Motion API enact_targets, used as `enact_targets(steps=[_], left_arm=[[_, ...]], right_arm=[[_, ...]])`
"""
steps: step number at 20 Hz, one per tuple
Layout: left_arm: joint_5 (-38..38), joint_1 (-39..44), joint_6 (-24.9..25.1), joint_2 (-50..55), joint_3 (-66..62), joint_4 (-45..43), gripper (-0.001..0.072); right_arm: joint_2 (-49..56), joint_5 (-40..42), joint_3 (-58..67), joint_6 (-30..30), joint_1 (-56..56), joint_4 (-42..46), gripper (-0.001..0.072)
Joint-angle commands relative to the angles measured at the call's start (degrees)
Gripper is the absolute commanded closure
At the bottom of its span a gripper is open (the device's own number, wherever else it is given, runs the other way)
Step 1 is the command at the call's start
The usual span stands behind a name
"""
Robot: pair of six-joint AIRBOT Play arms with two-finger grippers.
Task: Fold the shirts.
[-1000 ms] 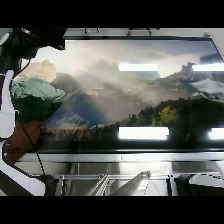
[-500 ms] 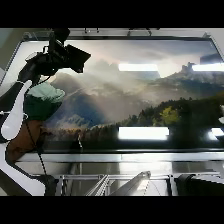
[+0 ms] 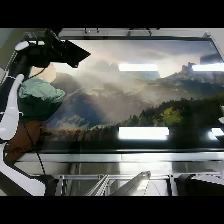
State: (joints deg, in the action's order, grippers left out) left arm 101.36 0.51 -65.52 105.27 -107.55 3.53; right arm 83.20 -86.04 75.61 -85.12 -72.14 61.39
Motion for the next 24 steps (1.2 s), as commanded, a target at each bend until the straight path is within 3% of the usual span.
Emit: enact_targets(steps=[1, 4, 6, 9, 13, 24], left_arm=[[-3.74, -2.84, -1.64, -4.72, -4.00, -12.68, 0.0711], [-4.09, -3.98, -1.99, -14.03, 6.14, -18.38, 0.0710], [-5.79, -3.89, -0.92, -22.75, 21.59, -23.80, 0.0710], [-11.65, -3.41, 0.90, -35.17, 47.21, -28.70, 0.0709], [-17.94, -3.41, 3.96, -46.47, 69.96, -29.44, 0.0708], [-19.96, -3.41, 4.37, -51.28, 75.25, -29.07, 0.0707]], right_arm=[[-4.02, 0.70, -1.70, 7.65, 12.48, -19.91, 0.0695], [-14.05, 4.66, -14.67, 12.37, 24.59, -21.51, 0.0698], [-23.76, 8.74, -28.52, 16.48, 31.61, -25.24, 0.0697], [-34.38, 12.35, -46.34, 17.07, 41.35, -27.02, 0.0694], [-38.16, 18.95, -52.92, 19.10, 51.69, -27.19, 0.0694], [-38.16, 18.14, -52.92, 18.75, 54.42, -27.63, 0.0695]])
